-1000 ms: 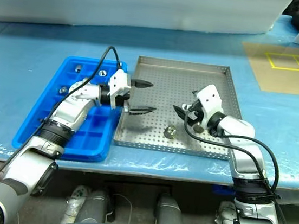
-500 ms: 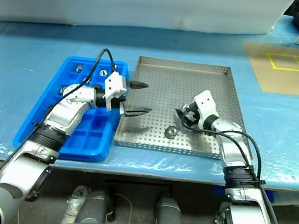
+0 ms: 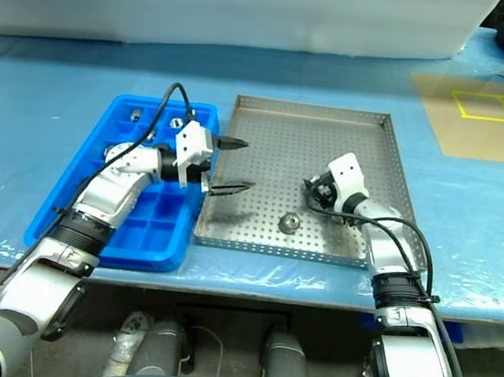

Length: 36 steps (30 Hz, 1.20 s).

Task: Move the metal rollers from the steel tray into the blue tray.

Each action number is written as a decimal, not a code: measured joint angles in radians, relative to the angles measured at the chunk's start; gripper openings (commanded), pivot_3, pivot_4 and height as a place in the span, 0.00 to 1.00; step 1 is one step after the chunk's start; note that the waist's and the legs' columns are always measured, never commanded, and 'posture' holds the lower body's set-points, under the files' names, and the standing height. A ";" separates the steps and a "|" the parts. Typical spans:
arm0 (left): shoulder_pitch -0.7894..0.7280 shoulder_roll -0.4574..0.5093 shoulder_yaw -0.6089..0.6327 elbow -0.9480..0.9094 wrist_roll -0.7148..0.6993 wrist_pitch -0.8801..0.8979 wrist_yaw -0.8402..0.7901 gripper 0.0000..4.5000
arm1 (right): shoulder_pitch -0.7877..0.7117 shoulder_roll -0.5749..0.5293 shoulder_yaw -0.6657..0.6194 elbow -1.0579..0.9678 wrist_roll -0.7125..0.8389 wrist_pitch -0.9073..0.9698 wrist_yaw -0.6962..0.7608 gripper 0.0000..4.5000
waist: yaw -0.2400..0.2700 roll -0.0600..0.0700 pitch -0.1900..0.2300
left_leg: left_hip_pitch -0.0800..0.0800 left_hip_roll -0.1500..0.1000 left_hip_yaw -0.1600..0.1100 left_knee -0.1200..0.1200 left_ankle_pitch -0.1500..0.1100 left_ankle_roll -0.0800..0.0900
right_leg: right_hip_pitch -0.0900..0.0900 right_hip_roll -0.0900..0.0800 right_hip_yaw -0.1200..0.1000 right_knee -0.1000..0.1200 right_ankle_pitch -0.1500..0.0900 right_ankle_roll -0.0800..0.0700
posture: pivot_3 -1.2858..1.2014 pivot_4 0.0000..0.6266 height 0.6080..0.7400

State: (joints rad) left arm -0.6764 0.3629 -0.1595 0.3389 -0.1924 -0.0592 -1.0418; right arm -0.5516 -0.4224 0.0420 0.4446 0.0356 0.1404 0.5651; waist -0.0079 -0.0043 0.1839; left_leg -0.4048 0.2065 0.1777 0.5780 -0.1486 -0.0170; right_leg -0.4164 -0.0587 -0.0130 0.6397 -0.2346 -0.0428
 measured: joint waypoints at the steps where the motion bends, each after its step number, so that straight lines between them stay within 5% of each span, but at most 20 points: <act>1: 0.000 0.000 0.000 0.001 0.001 -0.001 0.000 0.99 | 0.000 0.001 0.000 0.001 0.000 -0.001 -0.001 0.48 | 0.000 0.000 0.000 | 0.000 0.000 0.000 0.000 0.000 0.000 | 0.000 0.000 0.000 0.000 0.000 0.000 | 0.41 0.24 1.00; 5: 0.000 0.000 0.000 0.002 0.002 -0.001 0.000 0.99 | 0.002 0.005 0.000 -0.001 -0.001 -0.004 -0.003 0.18 | 0.000 0.000 0.000 | 0.001 0.000 0.000 0.000 0.000 0.000 | 0.001 0.000 0.000 0.000 0.000 0.000 | 0.40 0.24 1.00; 6: 0.000 0.000 0.000 0.001 0.002 -0.001 -0.001 0.99 | 0.005 0.006 0.000 -0.004 0.000 -0.005 -0.002 0.17 | 0.000 0.000 0.000 | 0.001 0.000 0.000 0.000 0.000 0.000 | 0.001 0.000 0.000 0.000 0.000 0.000 | 0.40 0.24 1.00; 22: -0.017 0.003 0.000 0.010 0.013 -0.009 -0.003 0.99 | 0.013 0.029 -0.004 -0.043 0.006 0.023 -0.006 0.17 | -0.002 0.000 0.000 | 0.000 0.000 0.000 -0.001 0.000 0.000 | 0.000 0.000 0.000 -0.001 0.000 0.000 | 0.40 0.24 1.00; 36: -0.016 -0.010 0.000 0.012 0.017 -0.011 0.005 0.99 | -0.018 0.048 -0.039 -0.270 0.086 0.164 -0.027 0.17 | -0.003 0.000 0.000 | -0.001 0.000 0.002 -0.004 0.000 0.000 | -0.003 0.000 0.001 -0.003 0.000 0.000 | 0.40 0.24 1.00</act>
State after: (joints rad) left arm -0.6925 0.3525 -0.1595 0.3509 -0.1755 -0.0699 -1.0365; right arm -0.5700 -0.3741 0.0029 0.1742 0.1219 0.3048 0.5380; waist -0.0107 -0.0040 0.1841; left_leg -0.4061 0.2066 0.1793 0.5742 -0.1487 -0.0171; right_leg -0.4190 -0.0585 -0.0123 0.6366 -0.2348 -0.0431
